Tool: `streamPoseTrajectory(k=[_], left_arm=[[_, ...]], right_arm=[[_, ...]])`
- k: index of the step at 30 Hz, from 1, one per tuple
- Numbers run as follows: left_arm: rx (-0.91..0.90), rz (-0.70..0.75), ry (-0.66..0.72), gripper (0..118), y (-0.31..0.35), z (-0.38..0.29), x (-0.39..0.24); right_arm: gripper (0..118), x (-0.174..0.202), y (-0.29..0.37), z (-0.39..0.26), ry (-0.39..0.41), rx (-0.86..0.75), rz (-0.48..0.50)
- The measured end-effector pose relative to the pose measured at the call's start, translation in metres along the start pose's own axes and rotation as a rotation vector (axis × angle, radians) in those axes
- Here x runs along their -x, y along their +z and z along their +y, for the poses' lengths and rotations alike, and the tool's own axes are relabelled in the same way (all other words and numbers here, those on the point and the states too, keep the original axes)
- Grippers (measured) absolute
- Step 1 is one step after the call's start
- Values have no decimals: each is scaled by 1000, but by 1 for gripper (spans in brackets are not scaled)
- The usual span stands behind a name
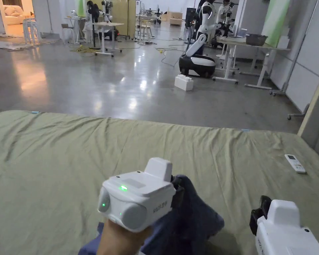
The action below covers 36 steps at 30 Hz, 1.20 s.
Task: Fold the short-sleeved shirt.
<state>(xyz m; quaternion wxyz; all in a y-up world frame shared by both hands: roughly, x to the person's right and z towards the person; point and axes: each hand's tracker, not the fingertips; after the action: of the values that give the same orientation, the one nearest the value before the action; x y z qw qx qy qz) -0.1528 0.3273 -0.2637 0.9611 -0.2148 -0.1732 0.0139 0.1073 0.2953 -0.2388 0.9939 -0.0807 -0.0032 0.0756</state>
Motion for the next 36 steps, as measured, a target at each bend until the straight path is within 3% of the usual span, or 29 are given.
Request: streamPoseTrajectory(k=[11, 13, 15, 16, 18, 21, 24, 26, 29, 30, 31, 36], left_arm=[[169, -51, 92, 6, -29, -86, -26], [186, -94, 87, 31, -25, -88, -24], [175, -96, 68, 75, -13, -89, -20], [139, -103, 51, 85, -5, -87, -17], [76, -96, 40, 97, 13, -82, -7], [-33, -34, 78, 97, 39, -70, 13], [-137, 130, 94, 95, 59, -62, 35], [-173, 244, 77, 84, 70, -59, 47], [-212, 363, 68, 48, 81, -57, 64], [-222, 381, 81, 24, 86, -58, 70], [-229, 407, 95, 10, 89, -58, 76], [-241, 452, 126, 0, 105, -60, 96]], right_arm=[[0, -4, 0, -16, 9, 62, 7], [0, -2, 1, -17, 13, 63, 18], [0, 0, 2, -16, 22, 62, 31], [0, 0, 3, -14, 24, 59, 37], [0, 3, 4, -11, 29, 49, 45], [0, 7, 4, -5, 31, 30, 60], [0, 15, 4, 4, 26, 6, 67], [0, 20, 4, 8, 12, -11, 73], [0, 28, 2, 12, 5, -23, 83], [0, 30, 1, 12, 1, -24, 85], [0, 32, 1, 15, -1, -25, 88], [0, 42, 3, 17, -10, -33, 100]])
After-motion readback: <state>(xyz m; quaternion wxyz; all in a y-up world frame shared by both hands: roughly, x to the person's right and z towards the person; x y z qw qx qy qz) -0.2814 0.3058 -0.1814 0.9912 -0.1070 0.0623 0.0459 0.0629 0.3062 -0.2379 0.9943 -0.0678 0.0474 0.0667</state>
